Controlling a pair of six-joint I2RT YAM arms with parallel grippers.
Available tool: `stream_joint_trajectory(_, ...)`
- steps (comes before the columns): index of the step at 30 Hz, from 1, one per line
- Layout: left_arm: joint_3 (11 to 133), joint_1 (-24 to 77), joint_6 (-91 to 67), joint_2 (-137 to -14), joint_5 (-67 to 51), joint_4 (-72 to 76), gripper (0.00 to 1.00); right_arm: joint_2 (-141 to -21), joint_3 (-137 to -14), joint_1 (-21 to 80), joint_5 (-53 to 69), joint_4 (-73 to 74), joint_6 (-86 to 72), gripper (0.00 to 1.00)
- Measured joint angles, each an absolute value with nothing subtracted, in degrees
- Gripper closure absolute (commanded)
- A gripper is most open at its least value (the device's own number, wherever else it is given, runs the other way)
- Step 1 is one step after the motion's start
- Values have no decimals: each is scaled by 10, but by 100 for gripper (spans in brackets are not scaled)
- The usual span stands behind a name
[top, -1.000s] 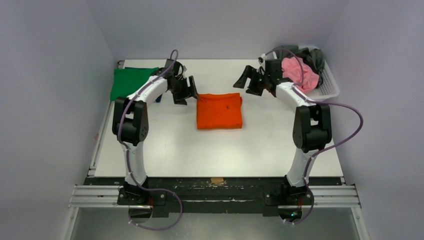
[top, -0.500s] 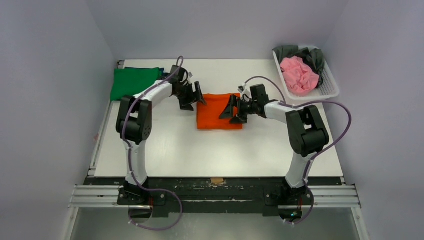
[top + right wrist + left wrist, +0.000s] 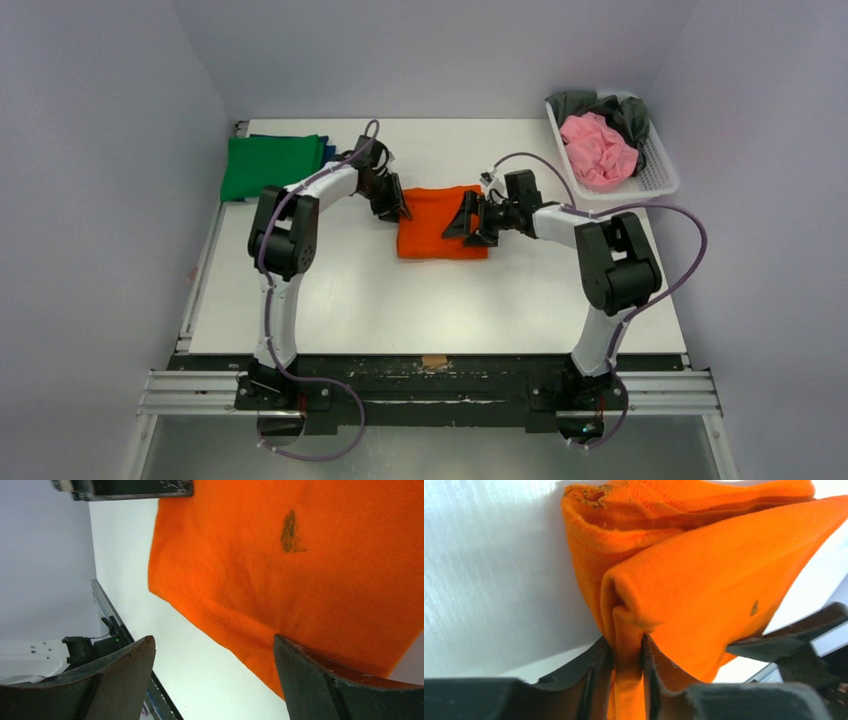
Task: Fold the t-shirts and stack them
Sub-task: Put the neatly folded tshirt into the corner of the board with the left arm
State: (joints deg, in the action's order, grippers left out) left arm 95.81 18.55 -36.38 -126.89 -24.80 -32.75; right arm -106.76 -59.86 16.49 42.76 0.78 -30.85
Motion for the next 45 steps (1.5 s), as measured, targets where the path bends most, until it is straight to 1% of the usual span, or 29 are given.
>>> stream_joint_trajectory(1, 961, 188, -367, -1272, -244, -331, 99, -1062, -598, 164, 426, 9, -307, 13)
stream_joint_trajectory(2, 966, 190, -369, -1277, -239, -337, 100, -1055, -597, 164, 427, 8, -307, 13)
stream_joint_trajectory(6, 1006, 206, -366, -1292, -200, -373, 100, -1004, -587, 158, 435, 2, -312, 11)
stream_joint_trajectory(10, 1044, 234, -341, -1295, -119, -416, 100, -939, -585, 146, 424, 3, -310, 9)
stream_joint_trajectory(17, 1065, 251, -251, -1278, 62, -467, 100, -843, -585, 130, 289, 43, -272, 9)
stream_joint_trajectory(20, 1073, 247, -195, -1261, 154, -481, 100, -825, -585, 129, 231, 63, -253, 8)
stream_joint_trajectory(25, 1090, 236, -104, -1242, 269, -475, 100, -813, -585, 129, 169, 87, -234, 8)
stream_joint_trajectory(33, 1107, 185, 11, -1222, 339, -444, 100, -800, -576, 129, 113, 101, -220, 9)
stream_joint_trajectory(38, 1158, 146, 44, -1221, 343, -444, 100, -793, -576, 127, 95, 104, -216, 9)
stream_joint_trajectory(45, 1218, 121, 58, -1214, 342, -459, 100, -791, -576, 127, 75, 110, -214, 9)
